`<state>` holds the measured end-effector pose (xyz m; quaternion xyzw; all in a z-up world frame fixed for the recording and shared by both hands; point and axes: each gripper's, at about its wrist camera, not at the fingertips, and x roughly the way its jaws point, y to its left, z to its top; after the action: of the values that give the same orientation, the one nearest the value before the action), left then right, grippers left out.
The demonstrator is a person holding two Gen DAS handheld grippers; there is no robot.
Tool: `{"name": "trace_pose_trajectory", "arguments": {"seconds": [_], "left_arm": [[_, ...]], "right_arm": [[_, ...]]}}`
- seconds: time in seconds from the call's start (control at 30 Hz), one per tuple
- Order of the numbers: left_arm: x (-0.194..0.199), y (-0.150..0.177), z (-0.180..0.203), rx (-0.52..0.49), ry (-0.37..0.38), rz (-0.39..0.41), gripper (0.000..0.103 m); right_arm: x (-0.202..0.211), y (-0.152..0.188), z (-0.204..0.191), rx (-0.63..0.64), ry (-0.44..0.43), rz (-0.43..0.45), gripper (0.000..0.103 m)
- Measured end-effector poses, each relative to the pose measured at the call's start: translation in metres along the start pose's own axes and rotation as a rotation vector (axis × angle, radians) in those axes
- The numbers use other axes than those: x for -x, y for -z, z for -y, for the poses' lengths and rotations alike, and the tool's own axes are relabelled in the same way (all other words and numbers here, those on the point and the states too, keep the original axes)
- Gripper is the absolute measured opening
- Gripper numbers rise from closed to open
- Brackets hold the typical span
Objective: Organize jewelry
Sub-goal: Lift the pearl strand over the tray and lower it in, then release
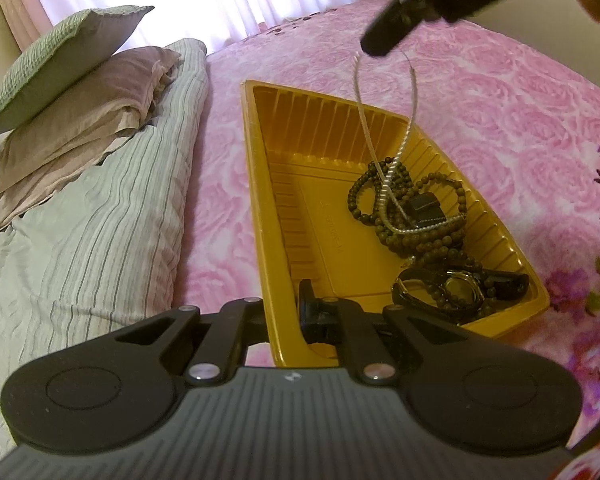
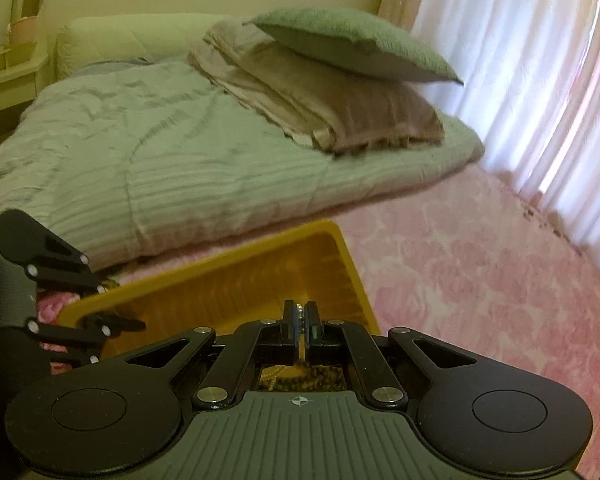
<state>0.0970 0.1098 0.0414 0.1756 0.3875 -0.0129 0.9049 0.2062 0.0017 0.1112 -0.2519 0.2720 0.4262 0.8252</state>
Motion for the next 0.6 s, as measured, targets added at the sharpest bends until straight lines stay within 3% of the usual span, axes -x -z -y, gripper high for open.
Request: {"name": "trace_pose_trajectory", "arguments": {"seconds": [0.3, 0.5, 0.6], "left_arm": [[-0.001, 0.002, -0.002, 0.009, 0.006, 0.0, 0.007], [-0.001, 0.002, -0.003, 0.019, 0.007, -0.001, 0.007], [-0.002, 0.003, -0.005, 0.026, 0.011, -0.002, 0.007]], "right_arm": [[-0.014, 0.011, 0.008, -0.061, -0.007, -0.029, 0.003], [-0.007, 0.014, 0.017, -0.11, -0.008, 0.007, 0.003], [0.005, 0.02, 0.025, -0.152, 0.013, 0.04, 0.014]]}}
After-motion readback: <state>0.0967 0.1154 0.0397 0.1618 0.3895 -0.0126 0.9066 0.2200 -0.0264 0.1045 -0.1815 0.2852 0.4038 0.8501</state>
